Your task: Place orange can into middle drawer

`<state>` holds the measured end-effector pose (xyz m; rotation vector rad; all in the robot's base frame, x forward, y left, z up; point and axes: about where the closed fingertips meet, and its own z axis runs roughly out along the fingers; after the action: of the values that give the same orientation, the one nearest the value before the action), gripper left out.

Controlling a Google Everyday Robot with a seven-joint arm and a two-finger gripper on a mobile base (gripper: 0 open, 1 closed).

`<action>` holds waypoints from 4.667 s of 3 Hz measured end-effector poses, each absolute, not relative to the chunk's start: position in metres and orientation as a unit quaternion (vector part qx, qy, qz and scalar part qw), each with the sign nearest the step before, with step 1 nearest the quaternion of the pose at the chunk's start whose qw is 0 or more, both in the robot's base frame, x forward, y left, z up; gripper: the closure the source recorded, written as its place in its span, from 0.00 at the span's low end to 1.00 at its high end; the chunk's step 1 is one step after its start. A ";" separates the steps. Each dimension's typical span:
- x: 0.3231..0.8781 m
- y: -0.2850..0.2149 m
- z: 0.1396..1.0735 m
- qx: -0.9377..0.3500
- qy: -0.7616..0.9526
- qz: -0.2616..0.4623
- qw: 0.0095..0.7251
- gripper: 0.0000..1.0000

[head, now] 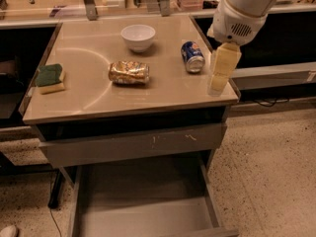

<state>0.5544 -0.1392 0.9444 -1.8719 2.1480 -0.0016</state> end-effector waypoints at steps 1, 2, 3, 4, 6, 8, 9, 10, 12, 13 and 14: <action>0.587 -0.108 0.937 -0.670 0.729 0.010 0.139 0.00; 0.592 -0.104 0.938 -0.670 0.727 0.008 0.147 0.00; 0.595 -0.095 0.936 -0.676 0.719 0.013 0.161 0.00; 0.600 -0.050 0.938 -0.702 0.688 0.029 0.180 0.00; 0.608 0.040 0.936 -0.750 0.635 0.053 0.174 0.00; 0.616 0.053 0.927 -0.755 0.624 0.063 0.188 0.00; 0.639 0.068 0.912 -0.754 0.620 0.082 0.203 0.00; 0.661 0.074 0.891 -0.746 0.625 0.100 0.205 0.00; 0.689 0.065 0.850 -0.713 0.665 0.130 0.180 0.00; 0.693 0.062 0.836 -0.700 0.679 0.140 0.168 0.00; 0.693 0.062 0.835 -0.700 0.680 0.140 0.168 0.18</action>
Offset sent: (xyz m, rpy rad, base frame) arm 0.0286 0.0269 -0.0069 -0.0003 0.0175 0.0484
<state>0.6934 0.0618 0.8354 -1.9917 1.9330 0.3979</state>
